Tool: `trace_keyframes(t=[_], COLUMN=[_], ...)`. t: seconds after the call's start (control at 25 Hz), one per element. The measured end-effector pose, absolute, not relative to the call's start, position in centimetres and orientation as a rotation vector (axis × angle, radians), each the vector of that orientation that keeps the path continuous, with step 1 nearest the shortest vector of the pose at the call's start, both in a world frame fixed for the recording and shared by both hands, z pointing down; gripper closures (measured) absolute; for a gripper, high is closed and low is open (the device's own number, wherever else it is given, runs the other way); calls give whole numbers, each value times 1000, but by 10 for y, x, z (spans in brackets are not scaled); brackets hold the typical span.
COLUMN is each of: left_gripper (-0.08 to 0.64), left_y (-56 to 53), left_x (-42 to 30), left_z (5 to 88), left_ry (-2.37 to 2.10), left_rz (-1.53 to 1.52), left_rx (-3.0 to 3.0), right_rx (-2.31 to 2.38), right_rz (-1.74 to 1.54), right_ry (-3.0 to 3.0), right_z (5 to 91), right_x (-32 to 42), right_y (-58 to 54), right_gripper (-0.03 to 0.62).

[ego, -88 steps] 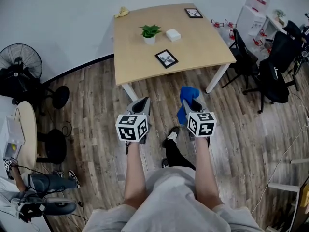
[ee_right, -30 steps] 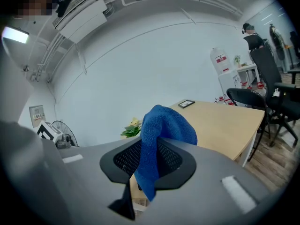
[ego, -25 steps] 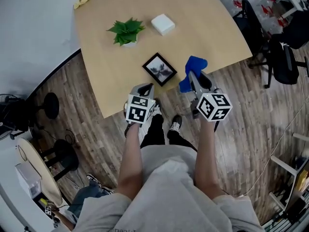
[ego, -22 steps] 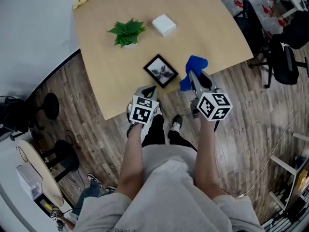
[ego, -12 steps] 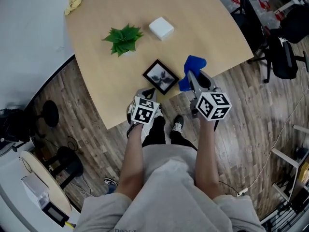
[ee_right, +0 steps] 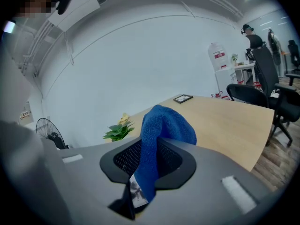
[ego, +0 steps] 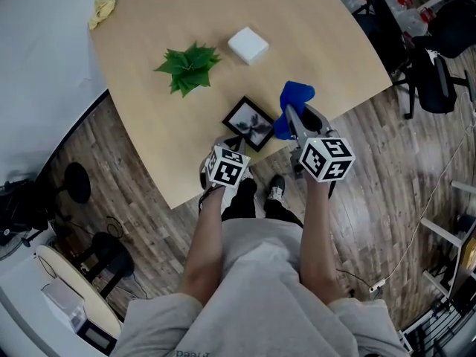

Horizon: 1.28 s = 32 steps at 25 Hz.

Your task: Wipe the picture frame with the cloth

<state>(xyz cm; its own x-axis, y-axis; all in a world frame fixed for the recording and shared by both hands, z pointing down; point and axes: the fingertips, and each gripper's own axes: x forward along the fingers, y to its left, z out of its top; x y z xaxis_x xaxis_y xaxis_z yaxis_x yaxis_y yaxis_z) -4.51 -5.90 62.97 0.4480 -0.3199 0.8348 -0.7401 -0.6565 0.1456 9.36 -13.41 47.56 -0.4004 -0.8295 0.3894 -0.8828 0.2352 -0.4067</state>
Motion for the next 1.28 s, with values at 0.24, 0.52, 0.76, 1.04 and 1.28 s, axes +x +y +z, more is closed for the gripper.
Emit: trace_keyframes(t=[0.24,0.52,0.76,1.04,1.28], left_gripper=[509,508,508,508,508], left_y=[-64,-62,-60,-66,-64], left_x=[-41,-38,-37,-35,-34], left_z=[642,651,651,646,649], left_ry=[-822,-772,-718,-732,-725], left_rz=[1137,1194,1252,1181,1219], left_rx=[2197,2227,2242,2264,2251], right_rx=[1681,1674,1642,1610,1562], right_rz=[880,856,848,825,797], right_ry=[-2377,-2385,-2427,-2447,-2506], right_z=[476,471,471,471,460], right_x=[90,80,54,35,28], right_y=[-144,-157,-168,-169,-180], right_gripper=[519,518,518,518,518])
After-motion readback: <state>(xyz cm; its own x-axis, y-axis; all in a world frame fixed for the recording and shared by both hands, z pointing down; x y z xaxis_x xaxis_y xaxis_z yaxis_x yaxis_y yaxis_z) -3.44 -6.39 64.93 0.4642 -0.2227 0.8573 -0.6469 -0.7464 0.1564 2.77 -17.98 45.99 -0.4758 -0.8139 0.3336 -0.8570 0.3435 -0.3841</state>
